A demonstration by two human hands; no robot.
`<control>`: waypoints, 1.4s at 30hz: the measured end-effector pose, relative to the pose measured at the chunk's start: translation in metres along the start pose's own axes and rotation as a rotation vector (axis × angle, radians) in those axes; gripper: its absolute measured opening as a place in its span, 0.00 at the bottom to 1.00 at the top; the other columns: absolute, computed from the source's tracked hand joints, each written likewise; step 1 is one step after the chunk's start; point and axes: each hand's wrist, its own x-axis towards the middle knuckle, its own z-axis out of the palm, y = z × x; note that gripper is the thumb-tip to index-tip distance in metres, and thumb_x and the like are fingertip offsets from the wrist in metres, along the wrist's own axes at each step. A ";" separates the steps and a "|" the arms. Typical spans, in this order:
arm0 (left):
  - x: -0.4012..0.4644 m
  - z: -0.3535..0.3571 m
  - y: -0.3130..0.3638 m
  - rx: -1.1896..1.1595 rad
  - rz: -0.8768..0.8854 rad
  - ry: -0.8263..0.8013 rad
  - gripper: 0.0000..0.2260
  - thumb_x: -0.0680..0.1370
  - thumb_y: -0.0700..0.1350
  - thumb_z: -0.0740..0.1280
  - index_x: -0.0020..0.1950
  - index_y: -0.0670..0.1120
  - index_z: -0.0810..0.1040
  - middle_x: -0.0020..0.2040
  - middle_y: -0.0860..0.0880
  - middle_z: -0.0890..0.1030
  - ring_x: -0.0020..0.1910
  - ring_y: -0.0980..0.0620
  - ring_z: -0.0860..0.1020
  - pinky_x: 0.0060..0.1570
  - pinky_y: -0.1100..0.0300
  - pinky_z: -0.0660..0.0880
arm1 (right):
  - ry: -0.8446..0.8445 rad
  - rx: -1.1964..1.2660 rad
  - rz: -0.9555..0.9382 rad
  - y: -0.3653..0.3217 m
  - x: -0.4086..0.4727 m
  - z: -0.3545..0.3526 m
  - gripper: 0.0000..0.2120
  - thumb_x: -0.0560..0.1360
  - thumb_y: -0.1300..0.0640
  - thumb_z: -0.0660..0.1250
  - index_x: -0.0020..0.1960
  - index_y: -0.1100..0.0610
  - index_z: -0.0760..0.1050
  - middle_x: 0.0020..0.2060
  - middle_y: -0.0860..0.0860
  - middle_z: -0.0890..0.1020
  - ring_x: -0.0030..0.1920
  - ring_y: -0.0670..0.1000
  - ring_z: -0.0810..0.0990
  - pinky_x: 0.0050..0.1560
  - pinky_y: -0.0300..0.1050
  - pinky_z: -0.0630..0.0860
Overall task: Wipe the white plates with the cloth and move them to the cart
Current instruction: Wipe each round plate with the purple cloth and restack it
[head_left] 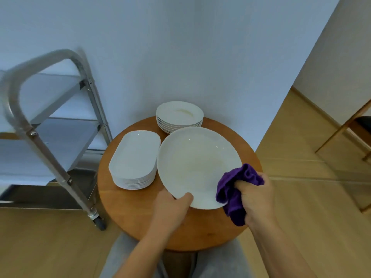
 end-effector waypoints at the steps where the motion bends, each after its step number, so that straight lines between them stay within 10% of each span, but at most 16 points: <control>1: -0.002 0.002 -0.003 -0.048 0.000 -0.015 0.11 0.74 0.38 0.65 0.41 0.56 0.73 0.38 0.53 0.79 0.39 0.49 0.79 0.39 0.54 0.77 | 0.004 0.010 0.013 0.003 -0.004 -0.002 0.18 0.67 0.70 0.71 0.48 0.51 0.73 0.42 0.52 0.81 0.41 0.52 0.81 0.34 0.43 0.75; 5: -0.010 0.013 -0.010 -0.603 -0.128 -0.016 0.17 0.75 0.33 0.60 0.56 0.53 0.73 0.56 0.50 0.79 0.58 0.46 0.76 0.60 0.47 0.74 | -0.017 0.007 0.060 0.013 -0.018 -0.007 0.17 0.67 0.69 0.72 0.49 0.52 0.73 0.42 0.52 0.81 0.41 0.52 0.81 0.33 0.42 0.74; 12: -0.014 0.014 -0.012 -1.107 -0.231 0.069 0.05 0.80 0.50 0.59 0.52 0.56 0.74 0.40 0.51 0.86 0.44 0.47 0.83 0.30 0.55 0.79 | -0.173 -0.043 0.036 0.004 -0.037 -0.021 0.15 0.69 0.60 0.74 0.52 0.52 0.74 0.44 0.52 0.81 0.43 0.52 0.81 0.36 0.44 0.75; 18: -0.015 0.013 -0.022 -1.152 -0.191 0.028 0.08 0.79 0.55 0.58 0.51 0.59 0.76 0.43 0.50 0.86 0.41 0.47 0.84 0.34 0.52 0.80 | -0.525 0.156 -0.089 -0.026 -0.048 -0.031 0.21 0.67 0.55 0.70 0.60 0.52 0.74 0.46 0.43 0.84 0.47 0.43 0.83 0.38 0.33 0.78; 27: -0.024 0.017 -0.032 -1.141 -0.140 -0.097 0.19 0.79 0.56 0.56 0.38 0.59 0.85 0.41 0.50 0.86 0.38 0.50 0.84 0.30 0.58 0.79 | -0.385 -1.080 -0.430 0.026 -0.055 -0.005 0.43 0.72 0.36 0.64 0.75 0.39 0.38 0.74 0.45 0.52 0.73 0.53 0.54 0.68 0.51 0.68; 35: -0.033 0.026 -0.036 -1.066 -0.103 -0.182 0.18 0.78 0.56 0.55 0.43 0.60 0.85 0.47 0.51 0.85 0.45 0.52 0.84 0.40 0.56 0.78 | -0.034 -0.703 -0.531 0.034 -0.037 0.016 0.46 0.72 0.44 0.70 0.77 0.54 0.44 0.75 0.51 0.57 0.76 0.52 0.52 0.72 0.54 0.61; 42: -0.033 0.023 -0.034 -0.987 -0.060 -0.164 0.16 0.78 0.57 0.55 0.43 0.65 0.82 0.47 0.53 0.85 0.47 0.52 0.83 0.46 0.54 0.78 | -0.265 -0.696 -0.531 0.023 -0.037 0.047 0.34 0.75 0.46 0.66 0.75 0.46 0.53 0.74 0.48 0.60 0.73 0.52 0.59 0.69 0.56 0.66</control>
